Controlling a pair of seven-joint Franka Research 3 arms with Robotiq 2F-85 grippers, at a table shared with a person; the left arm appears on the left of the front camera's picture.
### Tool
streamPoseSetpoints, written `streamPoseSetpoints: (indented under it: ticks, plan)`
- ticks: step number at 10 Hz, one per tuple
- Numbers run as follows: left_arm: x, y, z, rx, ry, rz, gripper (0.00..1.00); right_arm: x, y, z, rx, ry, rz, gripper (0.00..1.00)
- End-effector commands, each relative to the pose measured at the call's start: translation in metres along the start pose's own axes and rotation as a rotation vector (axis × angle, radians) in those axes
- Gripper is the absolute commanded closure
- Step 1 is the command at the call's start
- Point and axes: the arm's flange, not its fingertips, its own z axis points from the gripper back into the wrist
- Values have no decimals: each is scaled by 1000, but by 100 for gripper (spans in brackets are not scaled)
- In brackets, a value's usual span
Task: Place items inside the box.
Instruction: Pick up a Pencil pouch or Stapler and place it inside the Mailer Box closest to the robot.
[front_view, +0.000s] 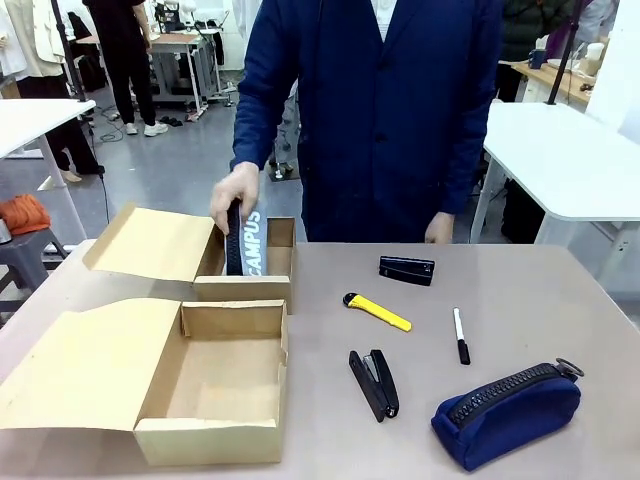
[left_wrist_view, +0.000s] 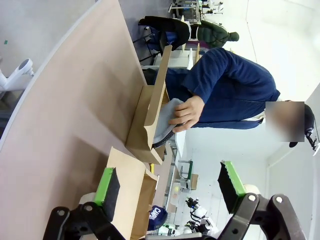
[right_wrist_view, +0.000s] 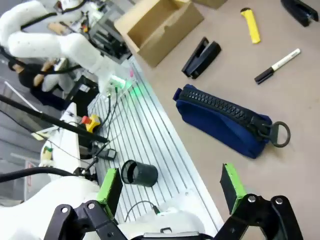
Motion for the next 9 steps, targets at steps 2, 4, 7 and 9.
streamPoseSetpoints:
  ticks: [2,4,7,9]
  plan:
    - [1,0,0,-25,-7,-22,0,28,16,-67,-50,348,330,0]
    - [1,0,0,-25,-7,-22,0,53,22,-126,-94,484,589,0]
    - [1,0,0,-25,-7,-22,0,59,48,-219,-157,637,836,0]
    - [1,0,0,-25,-7,-22,0,115,42,-142,-55,608,675,0]
